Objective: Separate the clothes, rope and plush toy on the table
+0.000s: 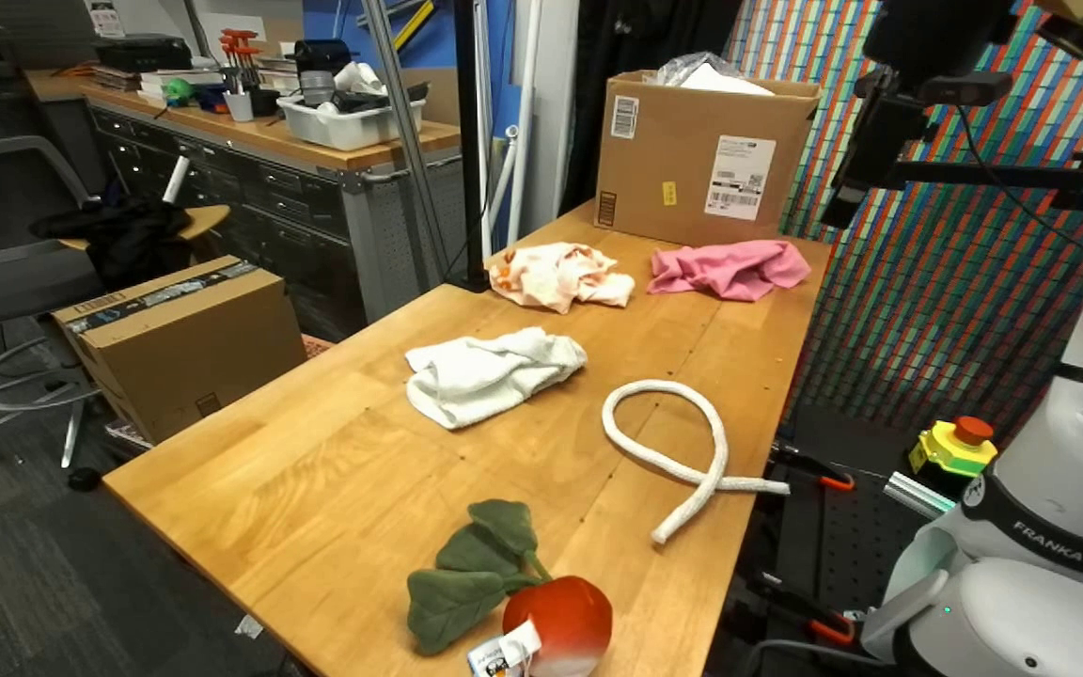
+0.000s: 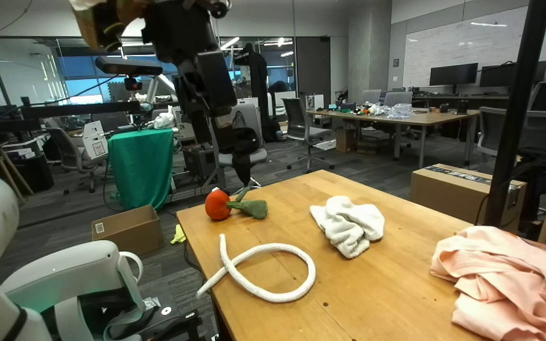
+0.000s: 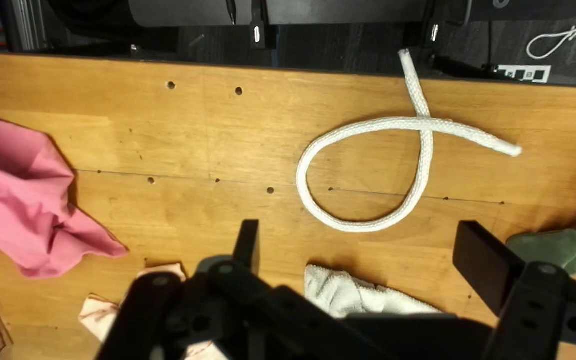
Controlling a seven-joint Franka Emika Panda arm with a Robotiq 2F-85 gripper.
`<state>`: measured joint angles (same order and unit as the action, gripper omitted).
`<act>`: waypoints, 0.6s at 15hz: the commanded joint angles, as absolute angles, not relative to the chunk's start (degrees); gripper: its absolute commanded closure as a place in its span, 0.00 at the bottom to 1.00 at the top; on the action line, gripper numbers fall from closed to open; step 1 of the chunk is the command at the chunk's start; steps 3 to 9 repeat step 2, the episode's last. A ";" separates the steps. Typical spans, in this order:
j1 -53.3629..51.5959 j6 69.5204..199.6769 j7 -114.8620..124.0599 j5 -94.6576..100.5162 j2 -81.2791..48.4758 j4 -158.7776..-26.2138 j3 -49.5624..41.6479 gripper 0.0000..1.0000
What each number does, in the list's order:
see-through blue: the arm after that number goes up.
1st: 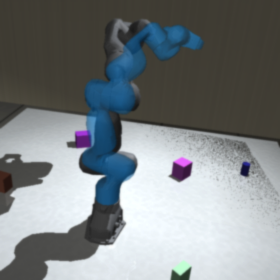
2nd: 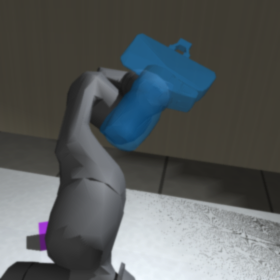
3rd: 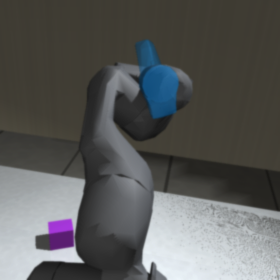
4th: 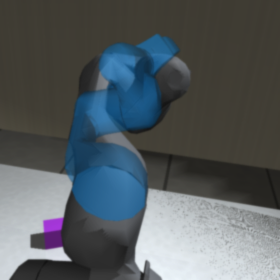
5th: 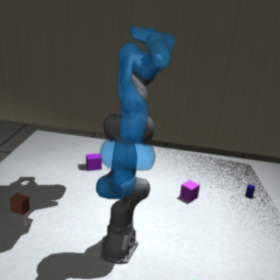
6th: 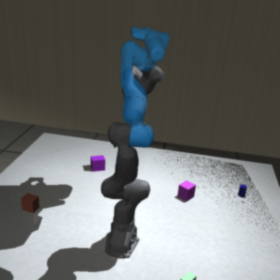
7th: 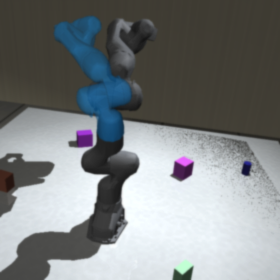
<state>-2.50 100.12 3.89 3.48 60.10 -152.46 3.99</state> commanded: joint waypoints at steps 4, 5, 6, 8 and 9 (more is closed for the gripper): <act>-2.33 100.50 3.38 3.51 63.73 -154.30 4.10 0.00; -2.33 100.50 3.38 3.51 63.73 -154.30 4.10 0.00; -2.33 100.50 3.38 3.51 63.73 -154.30 4.10 0.00; -2.33 100.50 3.38 3.51 63.73 -154.30 4.10 0.00; -2.33 100.50 3.38 3.51 63.73 -154.30 4.10 0.00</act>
